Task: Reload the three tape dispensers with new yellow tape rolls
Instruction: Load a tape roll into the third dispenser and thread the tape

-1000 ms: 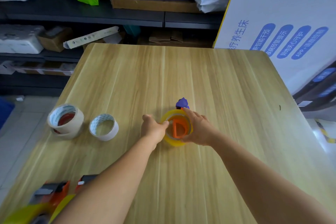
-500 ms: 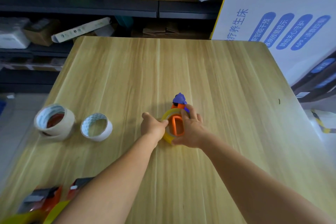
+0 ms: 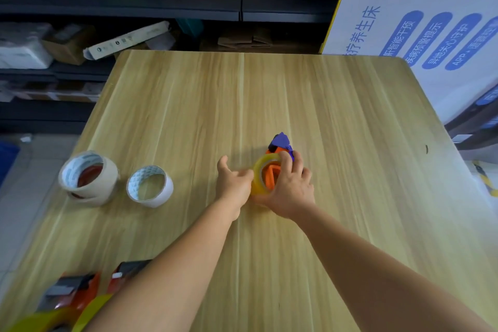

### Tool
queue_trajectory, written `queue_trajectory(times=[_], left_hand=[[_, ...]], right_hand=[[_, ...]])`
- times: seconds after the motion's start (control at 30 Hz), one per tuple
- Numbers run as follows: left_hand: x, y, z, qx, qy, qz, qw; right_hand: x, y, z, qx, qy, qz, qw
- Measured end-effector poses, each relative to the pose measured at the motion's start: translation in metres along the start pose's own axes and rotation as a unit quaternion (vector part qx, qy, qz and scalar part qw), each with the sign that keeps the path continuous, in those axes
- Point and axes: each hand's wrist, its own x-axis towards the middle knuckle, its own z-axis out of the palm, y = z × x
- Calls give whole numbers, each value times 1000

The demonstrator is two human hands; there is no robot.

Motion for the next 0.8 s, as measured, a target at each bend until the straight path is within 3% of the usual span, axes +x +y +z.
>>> queue_trajectory(times=[0.1,0.27,0.43,0.57,0.7,0.8], left_hand=[[-1,0,1,-73,-11,-23,997],[-17,12,5,-160,-153,-99,970],[-27,31,9,-218,-160,-60,961],[-37,37,17,-203,-172,-21,964],[-42,43,22,-227,-195,-7,954],[-44,47,24,-216,-200,13,956]], right_hand=[[2,10,-5,127,29,10,991],[-2,11,-13,270,33,-1,962],[-5,12,-29,321,14,1,947],[-6,7,-43,281,13,-35,959],[-10,-7,-59,460,-6,-6,888],[-12,-9,-68,486,24,9,874]])
